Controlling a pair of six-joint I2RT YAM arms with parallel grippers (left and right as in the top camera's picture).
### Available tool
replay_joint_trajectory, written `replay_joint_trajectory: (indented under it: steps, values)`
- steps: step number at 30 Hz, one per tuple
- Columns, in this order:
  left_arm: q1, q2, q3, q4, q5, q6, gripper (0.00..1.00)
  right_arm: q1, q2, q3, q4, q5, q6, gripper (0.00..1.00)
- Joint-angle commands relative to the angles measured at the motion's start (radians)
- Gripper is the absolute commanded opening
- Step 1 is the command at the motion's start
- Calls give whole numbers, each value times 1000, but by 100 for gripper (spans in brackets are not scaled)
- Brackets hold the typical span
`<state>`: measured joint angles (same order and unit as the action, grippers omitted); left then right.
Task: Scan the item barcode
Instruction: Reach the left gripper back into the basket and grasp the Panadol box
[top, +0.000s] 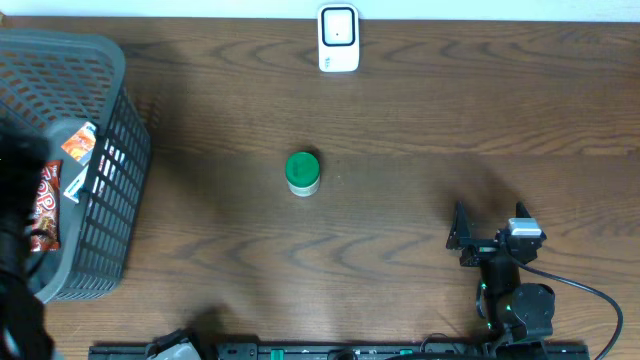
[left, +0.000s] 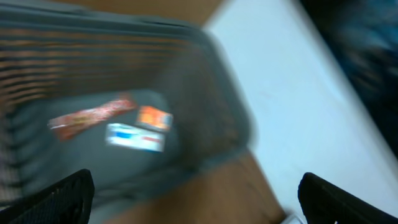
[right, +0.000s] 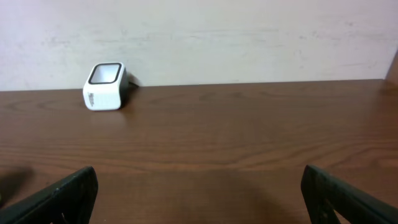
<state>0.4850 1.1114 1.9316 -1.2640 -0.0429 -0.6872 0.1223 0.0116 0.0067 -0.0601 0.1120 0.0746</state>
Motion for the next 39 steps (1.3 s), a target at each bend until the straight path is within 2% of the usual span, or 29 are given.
replay_joint_trajectory:
  steps: [1, 4, 9, 11, 13, 14, 16, 18, 22, 26, 33, 39]
  values:
    - [184, 162, -16, -39, 155, -10, 98, 3, -6, -1, -4, 3, -9, 99]
    - [247, 305, -16, -56, 192, -100, 98, 3, -6, -1, -4, 3, -9, 99]
    - [248, 501, -16, -37, 190, -174, 98, 3, -6, -1, -4, 3, -9, 99]
    - [241, 579, -16, -32, 192, -282, 98, 3, -6, -1, -4, 3, -9, 99]
    - [233, 658, -16, -33, 240, -464, 98, 3, -6, -1, -4, 3, -9, 99]
    - [230, 692, -16, -33, 270, -473, 98, 3, -6, -1, -4, 3, -9, 99]
    - [227, 762, -16, -33, 311, -449, 91, 3, -6, -1, -4, 3, -9, 99]
    - [216, 818, -16, -24, 308, -448, 91, 3, -6, -1, -4, 3, -9, 99]
    - [177, 898, -16, -8, 197, -545, 92, 3, -6, -1, -4, 3, -9, 99]
    - [112, 931, -43, -10, 46, -737, 91, 3, -6, -1, -4, 3, -9, 99]
    - [-11, 955, -99, -3, -124, -1012, 92, 3, -6, -1, -4, 3, -9, 99]
    - [-43, 985, -109, 21, -175, -1069, 92, 3, -6, -1, -4, 3, -9, 99]
